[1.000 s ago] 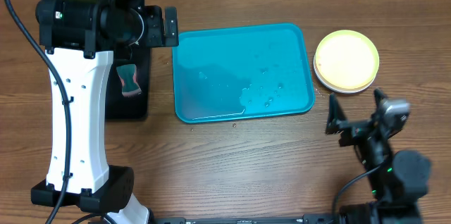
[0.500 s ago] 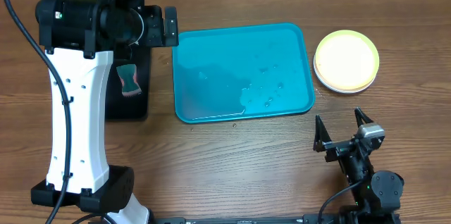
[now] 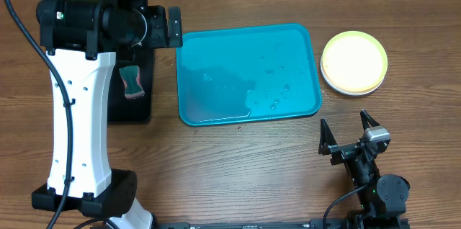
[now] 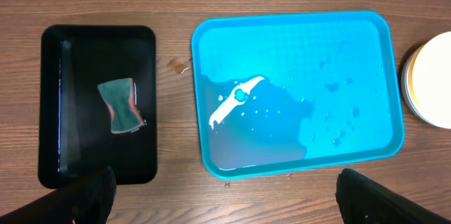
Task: Clean dirty plates on tray and stack at the side
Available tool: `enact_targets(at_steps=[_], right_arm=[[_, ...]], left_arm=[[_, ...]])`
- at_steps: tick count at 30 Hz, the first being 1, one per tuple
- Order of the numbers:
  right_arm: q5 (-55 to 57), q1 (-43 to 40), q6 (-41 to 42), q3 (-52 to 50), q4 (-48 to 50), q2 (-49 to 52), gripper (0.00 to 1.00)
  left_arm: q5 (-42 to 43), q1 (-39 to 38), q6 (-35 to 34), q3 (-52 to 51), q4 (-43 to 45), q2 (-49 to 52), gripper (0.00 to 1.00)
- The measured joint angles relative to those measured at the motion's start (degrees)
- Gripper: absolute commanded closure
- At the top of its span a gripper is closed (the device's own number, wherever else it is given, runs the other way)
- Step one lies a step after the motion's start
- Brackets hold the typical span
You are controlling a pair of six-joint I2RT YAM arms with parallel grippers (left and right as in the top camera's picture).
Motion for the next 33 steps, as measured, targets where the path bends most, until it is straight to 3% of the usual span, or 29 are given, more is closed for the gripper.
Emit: enact_targets(at_steps=[23,27,33], right_arm=[[0.00,0.00,0.00,0.00,-0.02,0.00,0.00],[0.00,0.00,0.00,0.00,0.00,0.00,0.00],[-0.02,0.00,0.00,0.00,0.00,0.00,0.00]], left_arm=[[-1.97,0.00,0.04,-0.20,0.26,-0.81,0.00],[-3.50,0.00,0.04,-4.81,7.30,-6.95,0.00],[-3.23,0.00,1.11,-26.23,29.94,-29.79,0.00]])
